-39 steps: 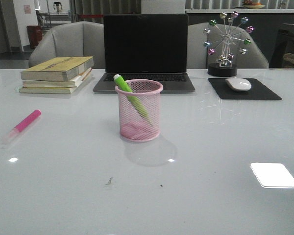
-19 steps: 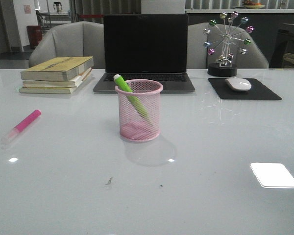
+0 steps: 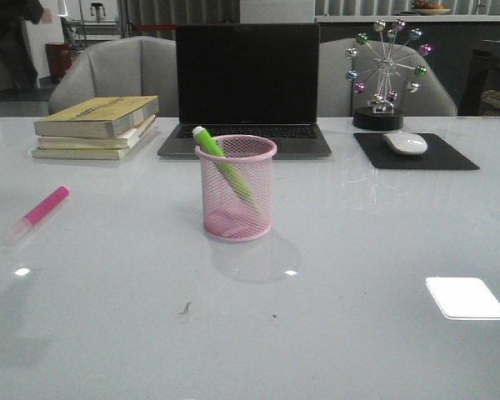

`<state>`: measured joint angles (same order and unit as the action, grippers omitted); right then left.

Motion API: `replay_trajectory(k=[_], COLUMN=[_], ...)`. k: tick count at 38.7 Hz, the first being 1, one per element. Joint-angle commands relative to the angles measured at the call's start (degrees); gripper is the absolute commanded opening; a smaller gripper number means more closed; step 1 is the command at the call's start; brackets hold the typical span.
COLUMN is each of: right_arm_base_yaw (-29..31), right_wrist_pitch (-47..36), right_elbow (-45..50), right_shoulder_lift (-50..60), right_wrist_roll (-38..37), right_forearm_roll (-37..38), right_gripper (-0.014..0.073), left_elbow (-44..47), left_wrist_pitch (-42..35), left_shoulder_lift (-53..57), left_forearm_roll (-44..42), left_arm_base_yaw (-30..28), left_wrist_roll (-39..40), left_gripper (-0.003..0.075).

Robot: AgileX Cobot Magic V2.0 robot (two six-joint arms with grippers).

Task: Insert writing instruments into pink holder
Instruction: 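Lower the left gripper over the pink highlighter and close on it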

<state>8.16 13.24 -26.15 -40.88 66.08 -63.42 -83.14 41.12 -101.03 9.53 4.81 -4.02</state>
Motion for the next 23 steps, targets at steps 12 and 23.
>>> replay_trajectory(k=[12, 23], right_arm_base_yaw=[0.0, 0.0], right_wrist_pitch=[-2.1, -1.3], right_elbow=[-1.7, -1.7], right_shoulder_lift=[0.5, 0.5], right_wrist_roll=[-0.1, -0.1], right_forearm_roll=[-1.4, -1.4], right_gripper=[0.0312, 0.0312], left_elbow=[-2.7, -2.7], left_wrist_pitch=[-1.7, -3.0], left_shoulder_lift=[-6.3, -11.7], left_forearm_roll=[0.7, 0.7], left_arm_base_yaw=[0.3, 0.3], left_wrist_roll=[0.1, 0.1], left_gripper=[0.0428, 0.0428])
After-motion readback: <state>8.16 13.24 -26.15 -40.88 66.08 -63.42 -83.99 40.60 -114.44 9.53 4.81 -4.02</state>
